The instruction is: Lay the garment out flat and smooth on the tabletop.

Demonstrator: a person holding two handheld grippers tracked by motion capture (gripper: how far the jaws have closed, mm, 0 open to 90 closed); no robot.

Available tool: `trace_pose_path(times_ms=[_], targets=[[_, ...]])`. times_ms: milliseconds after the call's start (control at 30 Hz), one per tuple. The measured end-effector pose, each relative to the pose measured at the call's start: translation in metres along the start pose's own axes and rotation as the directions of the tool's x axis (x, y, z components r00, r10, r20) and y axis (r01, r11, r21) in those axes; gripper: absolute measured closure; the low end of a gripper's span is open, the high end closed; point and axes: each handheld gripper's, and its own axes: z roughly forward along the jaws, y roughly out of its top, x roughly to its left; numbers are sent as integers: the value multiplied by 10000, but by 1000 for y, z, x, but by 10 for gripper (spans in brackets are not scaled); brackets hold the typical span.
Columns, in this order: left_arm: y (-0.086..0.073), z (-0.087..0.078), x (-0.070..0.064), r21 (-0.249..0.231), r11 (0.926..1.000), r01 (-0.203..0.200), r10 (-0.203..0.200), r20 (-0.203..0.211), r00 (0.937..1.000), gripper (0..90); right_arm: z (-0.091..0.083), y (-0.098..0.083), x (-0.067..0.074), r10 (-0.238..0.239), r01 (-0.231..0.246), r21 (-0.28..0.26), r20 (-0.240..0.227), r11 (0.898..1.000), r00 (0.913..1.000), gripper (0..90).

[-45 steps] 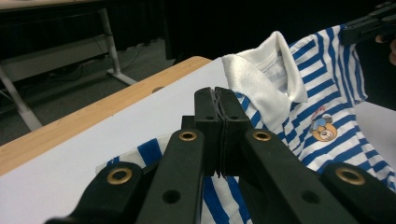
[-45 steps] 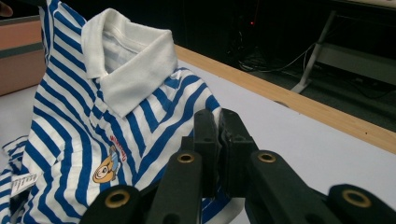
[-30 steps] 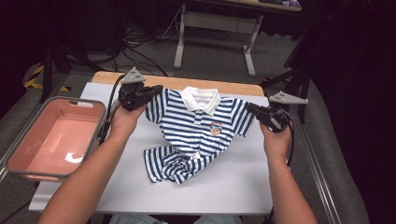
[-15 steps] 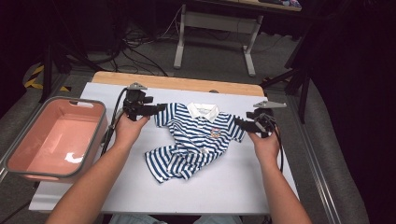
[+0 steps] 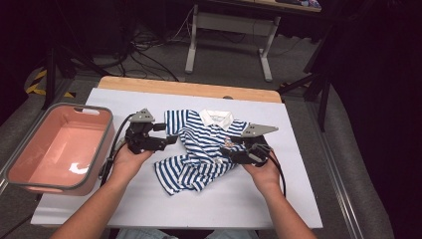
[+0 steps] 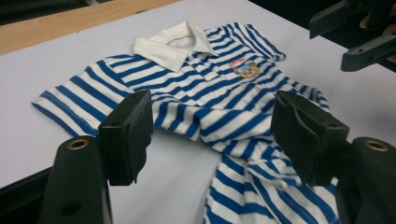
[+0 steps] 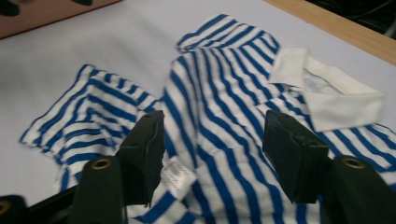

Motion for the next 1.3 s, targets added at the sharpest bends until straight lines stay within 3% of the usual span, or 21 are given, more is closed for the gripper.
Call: trace_pose_path(times_ms=[233, 400, 800, 967, 1167, 1233, 1300], targets=[[-20, -20, -11, 159, 9998, -127, 123, 242, 9996, 311, 9, 7, 30, -699, 712, 110, -940, 9974, 9931, 480], [-31, -25, -13, 518, 9975, -479, 460, 379, 9982, 321, 21, 12, 43, -970, 1005, 172, -1459, 9948, 9845, 516], [-50, -31, -10, 904, 9959, -57, 38, 210, 9998, 334, 59, 26, 71, -1720, 1852, 364, -2311, 9820, 9576, 566], [-56, -25, -8, 1175, 9929, 158, -181, 187, 9997, 344, 77, 29, 75, -1674, 1885, 728, -2300, 9794, 9587, 634], [-63, -8, -3, 1976, 9785, 583, -614, 94, 9981, 409, 87, 27, 71, -1588, 1892, 1069, -2432, 9761, 9569, 773], [-65, -4, -2, 2255, 9723, 620, -651, 63, 9979, 473, 85, 27, 71, -1584, 1897, 1143, -2386, 9752, 9581, 856], [-66, 2, -2, 2570, 9644, 623, -613, -118, 9980, 530, 80, 27, 70, -1549, 1841, 1099, -2320, 9767, 9603, 878]])
